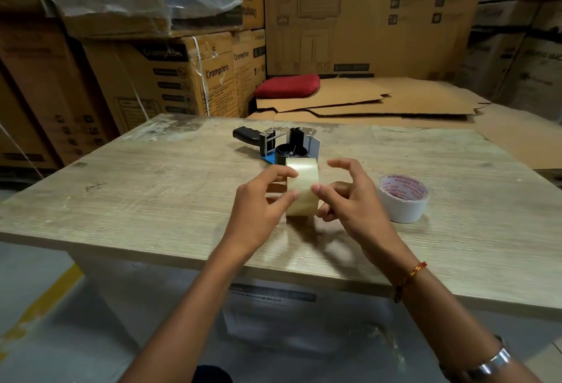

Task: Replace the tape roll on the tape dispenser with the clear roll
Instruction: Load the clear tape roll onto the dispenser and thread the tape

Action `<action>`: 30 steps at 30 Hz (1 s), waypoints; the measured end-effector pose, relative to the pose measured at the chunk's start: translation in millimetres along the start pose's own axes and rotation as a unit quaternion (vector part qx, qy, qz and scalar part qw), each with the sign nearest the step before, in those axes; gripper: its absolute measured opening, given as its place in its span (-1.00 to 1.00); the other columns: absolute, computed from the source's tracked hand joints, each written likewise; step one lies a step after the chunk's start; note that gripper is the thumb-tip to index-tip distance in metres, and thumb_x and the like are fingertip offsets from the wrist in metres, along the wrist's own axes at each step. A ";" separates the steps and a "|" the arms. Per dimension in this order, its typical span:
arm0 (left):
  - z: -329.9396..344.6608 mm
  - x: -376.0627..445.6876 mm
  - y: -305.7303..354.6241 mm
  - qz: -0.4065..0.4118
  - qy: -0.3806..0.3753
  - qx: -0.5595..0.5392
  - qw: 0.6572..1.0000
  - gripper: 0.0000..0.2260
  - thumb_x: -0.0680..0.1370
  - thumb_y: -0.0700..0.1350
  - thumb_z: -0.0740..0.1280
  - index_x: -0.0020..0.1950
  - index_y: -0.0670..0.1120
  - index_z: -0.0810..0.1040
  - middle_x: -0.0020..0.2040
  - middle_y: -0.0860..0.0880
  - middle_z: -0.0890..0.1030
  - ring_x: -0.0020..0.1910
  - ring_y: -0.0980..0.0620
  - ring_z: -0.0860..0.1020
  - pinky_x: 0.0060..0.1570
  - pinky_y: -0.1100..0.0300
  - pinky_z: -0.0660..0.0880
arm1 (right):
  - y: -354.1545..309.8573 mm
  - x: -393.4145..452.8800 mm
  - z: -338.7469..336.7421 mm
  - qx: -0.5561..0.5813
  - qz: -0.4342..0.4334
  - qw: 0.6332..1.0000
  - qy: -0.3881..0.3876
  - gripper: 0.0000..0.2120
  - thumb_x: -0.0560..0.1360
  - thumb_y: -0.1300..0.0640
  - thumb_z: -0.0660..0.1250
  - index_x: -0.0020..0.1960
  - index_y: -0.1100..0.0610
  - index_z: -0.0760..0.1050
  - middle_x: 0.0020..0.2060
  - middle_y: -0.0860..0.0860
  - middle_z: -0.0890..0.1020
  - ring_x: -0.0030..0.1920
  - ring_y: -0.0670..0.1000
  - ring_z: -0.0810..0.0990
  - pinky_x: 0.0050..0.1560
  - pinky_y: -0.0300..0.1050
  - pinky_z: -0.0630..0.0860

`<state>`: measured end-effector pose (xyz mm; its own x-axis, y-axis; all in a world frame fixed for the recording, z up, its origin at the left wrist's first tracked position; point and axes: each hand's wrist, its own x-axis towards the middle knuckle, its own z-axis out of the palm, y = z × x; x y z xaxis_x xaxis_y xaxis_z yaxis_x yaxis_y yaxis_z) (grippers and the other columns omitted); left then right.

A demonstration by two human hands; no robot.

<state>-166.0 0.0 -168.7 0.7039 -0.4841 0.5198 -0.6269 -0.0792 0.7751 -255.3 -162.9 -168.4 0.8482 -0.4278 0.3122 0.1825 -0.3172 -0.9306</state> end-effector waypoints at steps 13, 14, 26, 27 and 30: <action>3.7 4.6 -8.0 -0.062 0.009 -0.121 0.991 -0.71 0.54 -0.09 0.45 0.18 0.15 0.47 -0.05 0.05 0.67 -0.02 0.05 0.66 0.04 0.02 0.62 | -34.2 9.5 0.7 -0.448 -0.263 0.854 0.026 -0.89 0.56 0.10 0.36 0.02 0.13 0.60 0.03 0.03 0.55 0.01 0.06 0.44 -0.23 0.03 0.51; 5.7 1.3 -10.2 -0.070 0.013 -0.136 0.988 -0.66 0.54 -0.10 0.46 0.22 0.14 0.43 -0.05 0.02 0.68 -0.01 0.04 0.67 0.03 0.07 0.62 | -34.9 11.0 0.9 -0.443 -0.259 0.858 0.024 -0.90 0.57 0.11 0.36 0.01 0.14 0.59 0.01 0.03 0.55 -0.01 0.05 0.43 -0.22 0.05 0.51; 9.2 -5.5 -19.2 -0.033 -0.015 -0.143 0.989 -0.66 0.57 -0.17 0.41 0.29 0.10 0.44 -0.13 0.10 0.69 -0.08 0.09 0.67 -0.14 0.25 0.59 | -41.5 20.9 7.9 -0.457 -0.264 0.849 -0.027 -0.79 0.56 0.11 0.39 0.17 0.13 0.61 -0.02 0.03 0.56 0.01 0.05 0.43 -0.12 -0.03 0.47; 8.8 -5.6 -19.9 -0.032 -0.014 -0.145 0.989 -0.66 0.58 -0.16 0.41 0.29 0.11 0.45 -0.11 0.07 0.70 -0.06 0.07 0.68 -0.13 0.23 0.60 | -41.7 20.5 8.8 -0.457 -0.266 0.849 -0.024 -0.79 0.55 0.11 0.40 0.16 0.13 0.62 -0.03 0.03 0.56 0.01 0.06 0.43 -0.13 -0.02 0.47; 7.7 -5.3 -21.9 -0.031 -0.018 -0.148 0.988 -0.67 0.58 -0.14 0.40 0.28 0.15 0.45 -0.09 0.03 0.70 -0.05 0.04 0.67 -0.11 0.14 0.63 | -41.5 17.7 11.0 -0.465 -0.278 0.840 -0.010 -0.85 0.53 0.13 0.43 0.07 0.15 0.66 -0.07 0.05 0.59 -0.04 0.09 0.45 -0.21 0.00 0.47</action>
<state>-158.5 -2.4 -191.2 0.7225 -0.5166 0.4595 -0.4539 0.1469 0.8789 -242.4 -148.0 -126.3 0.7698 0.0173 0.6380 0.0944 -0.9917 -0.0869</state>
